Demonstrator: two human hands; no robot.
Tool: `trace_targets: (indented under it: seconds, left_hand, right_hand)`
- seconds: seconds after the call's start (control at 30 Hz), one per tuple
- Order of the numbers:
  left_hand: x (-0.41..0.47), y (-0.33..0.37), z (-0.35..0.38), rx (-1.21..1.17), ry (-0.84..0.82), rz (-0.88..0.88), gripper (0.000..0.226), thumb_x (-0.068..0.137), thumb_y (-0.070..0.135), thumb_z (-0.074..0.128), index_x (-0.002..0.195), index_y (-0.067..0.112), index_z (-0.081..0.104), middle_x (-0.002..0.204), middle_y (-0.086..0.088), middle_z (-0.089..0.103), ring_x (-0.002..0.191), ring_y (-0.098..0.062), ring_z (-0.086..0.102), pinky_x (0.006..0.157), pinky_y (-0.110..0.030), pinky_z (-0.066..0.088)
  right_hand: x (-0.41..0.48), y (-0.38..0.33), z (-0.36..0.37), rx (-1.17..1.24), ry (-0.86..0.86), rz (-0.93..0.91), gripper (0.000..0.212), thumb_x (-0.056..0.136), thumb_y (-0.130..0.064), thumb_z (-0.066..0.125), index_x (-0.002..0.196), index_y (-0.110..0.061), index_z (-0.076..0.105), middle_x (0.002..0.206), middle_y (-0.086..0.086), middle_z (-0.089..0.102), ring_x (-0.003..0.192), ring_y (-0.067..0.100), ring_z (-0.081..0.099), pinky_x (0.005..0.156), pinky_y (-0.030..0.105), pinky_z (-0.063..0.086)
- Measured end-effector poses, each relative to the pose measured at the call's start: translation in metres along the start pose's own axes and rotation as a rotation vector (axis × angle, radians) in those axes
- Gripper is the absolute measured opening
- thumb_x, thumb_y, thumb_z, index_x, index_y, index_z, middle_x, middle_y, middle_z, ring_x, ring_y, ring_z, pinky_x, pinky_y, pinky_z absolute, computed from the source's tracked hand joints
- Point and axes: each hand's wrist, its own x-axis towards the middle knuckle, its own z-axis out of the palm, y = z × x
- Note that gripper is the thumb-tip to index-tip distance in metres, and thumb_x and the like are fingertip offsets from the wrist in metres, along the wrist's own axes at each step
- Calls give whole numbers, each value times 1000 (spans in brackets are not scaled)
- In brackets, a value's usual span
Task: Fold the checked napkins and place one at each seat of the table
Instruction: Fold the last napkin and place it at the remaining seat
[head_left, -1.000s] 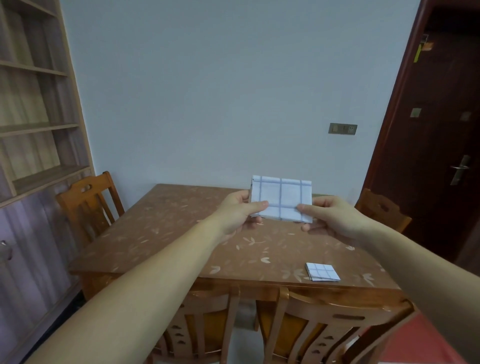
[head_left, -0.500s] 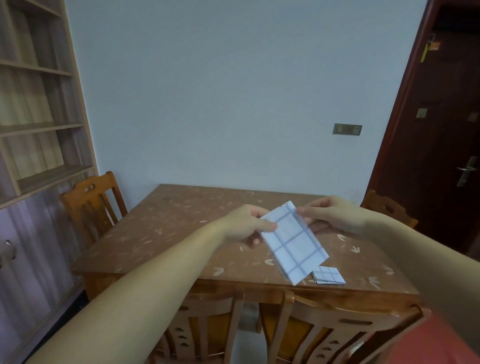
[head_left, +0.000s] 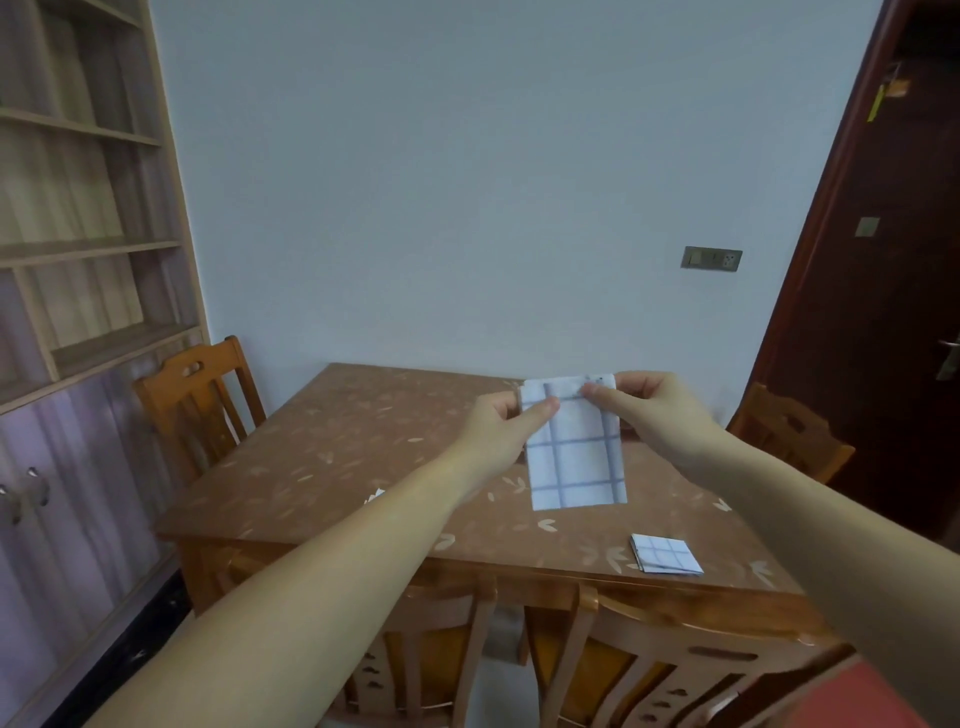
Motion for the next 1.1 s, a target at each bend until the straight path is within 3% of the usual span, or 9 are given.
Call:
trace_targets:
  seconds: [0.1, 0.17, 0.3, 0.47, 0.7, 0.83, 0.9, 1.0, 1.1]
  left_hand:
    - [3, -3, 2, 84, 95, 34, 37, 94, 36, 61, 66, 13, 52, 61, -2, 46, 57, -16, 44, 56, -27, 37]
    - [6, -8, 6, 118, 168, 72, 43, 93, 41, 60, 66, 13, 44, 60, -2, 33, 57, -17, 33, 57, -29, 27]
    - [4, -12, 15, 223, 220, 203, 46, 90, 49, 57, 69, 9, 52, 61, 0, 45, 57, -14, 43, 56, -31, 35]
    - [2, -12, 23, 314, 279, 324, 42, 96, 37, 55, 61, 19, 39, 51, 9, 30, 48, -8, 28, 48, -23, 21]
    - [2, -13, 24, 190, 247, 229, 42, 95, 40, 56, 63, 17, 43, 53, 9, 35, 49, -7, 33, 50, -23, 28]
    - [1, -20, 18, 189, 65, -19, 65, 77, 68, 64, 80, 3, 58, 69, -7, 56, 54, -30, 56, 55, -43, 49]
    - [-2, -22, 17, 165, 46, -41, 51, 85, 55, 64, 97, 5, 66, 83, -11, 68, 55, -25, 64, 58, -45, 56]
    - [-5, -17, 13, 167, 129, -7, 30, 91, 44, 63, 92, 15, 67, 79, -3, 69, 50, -17, 62, 50, -32, 53]
    - [-6, -17, 6, 232, 176, 36, 21, 93, 41, 61, 85, 22, 62, 75, 1, 66, 42, -11, 58, 40, -20, 44]
  right_hand:
    - [-1, 1, 3, -5, 20, -28, 36, 96, -29, 60, 86, 4, 71, 80, 19, 73, 74, 16, 68, 74, 35, 61]
    - [-3, 1, 6, 10, 46, -41, 38, 97, -28, 59, 76, 2, 68, 66, 7, 67, 66, 11, 65, 67, 30, 58]
    - [-3, 4, 10, 55, 153, -53, 47, 98, -34, 56, 78, 9, 54, 73, 10, 52, 69, 20, 54, 65, 34, 52]
    - [-3, 12, 22, -144, 398, -77, 54, 104, -40, 33, 87, 9, 49, 73, 14, 51, 68, 22, 48, 60, 34, 37]
    - [0, 15, 30, -368, 510, -223, 47, 105, -28, 33, 75, 5, 47, 64, 14, 50, 57, 18, 41, 54, 35, 30]
    - [2, 18, 29, -361, 507, -211, 46, 104, -29, 34, 74, 4, 46, 61, 9, 47, 56, 15, 39, 55, 34, 30]
    - [1, 19, 30, -285, 455, -163, 47, 103, -36, 40, 71, -3, 49, 61, 3, 48, 56, 11, 42, 52, 26, 32]
    - [-4, 21, 37, -87, 339, -44, 43, 96, -45, 53, 64, -16, 52, 56, -10, 52, 52, 4, 49, 49, 17, 36]
    - [-9, 23, 45, -24, 293, 15, 46, 93, -43, 59, 73, -2, 61, 63, 5, 59, 49, 9, 57, 41, 23, 43]
